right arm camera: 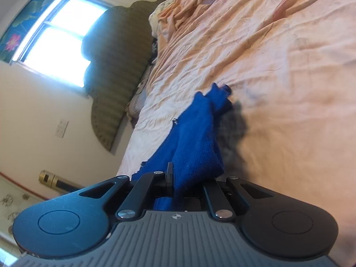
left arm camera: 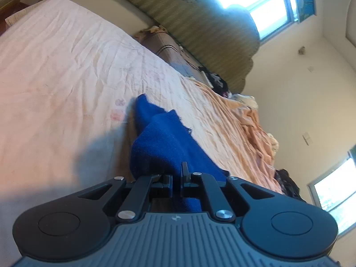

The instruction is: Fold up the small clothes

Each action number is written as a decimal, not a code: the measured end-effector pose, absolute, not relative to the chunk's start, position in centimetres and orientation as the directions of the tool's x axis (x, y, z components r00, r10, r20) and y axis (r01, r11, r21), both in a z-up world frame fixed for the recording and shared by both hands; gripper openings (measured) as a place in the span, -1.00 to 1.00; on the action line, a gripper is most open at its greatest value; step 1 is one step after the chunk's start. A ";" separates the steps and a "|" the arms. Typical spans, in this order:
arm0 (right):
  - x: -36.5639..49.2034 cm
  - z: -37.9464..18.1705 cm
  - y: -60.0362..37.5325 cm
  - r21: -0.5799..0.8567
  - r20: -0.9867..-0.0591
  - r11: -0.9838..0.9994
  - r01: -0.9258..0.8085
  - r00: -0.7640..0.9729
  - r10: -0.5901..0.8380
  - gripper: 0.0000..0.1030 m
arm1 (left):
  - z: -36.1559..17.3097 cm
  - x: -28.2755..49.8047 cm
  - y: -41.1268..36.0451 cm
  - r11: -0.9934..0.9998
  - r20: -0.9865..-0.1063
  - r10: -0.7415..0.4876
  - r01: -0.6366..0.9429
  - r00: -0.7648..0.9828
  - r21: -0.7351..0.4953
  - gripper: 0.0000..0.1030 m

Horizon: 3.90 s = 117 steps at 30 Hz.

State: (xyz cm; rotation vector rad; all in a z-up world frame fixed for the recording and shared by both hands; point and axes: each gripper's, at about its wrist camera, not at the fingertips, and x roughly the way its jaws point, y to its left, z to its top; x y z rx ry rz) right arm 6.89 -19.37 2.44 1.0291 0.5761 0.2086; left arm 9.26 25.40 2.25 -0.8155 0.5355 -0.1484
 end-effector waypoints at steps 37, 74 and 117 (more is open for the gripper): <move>14.1 0.2 -10.6 0.155 -0.600 0.985 -0.074 0.785 0.154 -0.13 | -1.3 14.0 15.8 0.967 -0.622 -0.187 0.253 0.761 0.020 0.94; -4.3 -2.8 -6.6 0.033 -0.556 0.996 -0.078 0.827 0.083 0.85 | -2.1 -1.3 13.9 0.972 -0.583 -0.166 0.232 0.795 0.040 1.00; -4.3 -3.0 -6.7 0.067 -0.551 0.993 -0.093 0.827 0.115 0.97 | -2.3 -4.5 26.0 0.673 -0.400 -0.330 -0.084 0.855 -0.735 1.00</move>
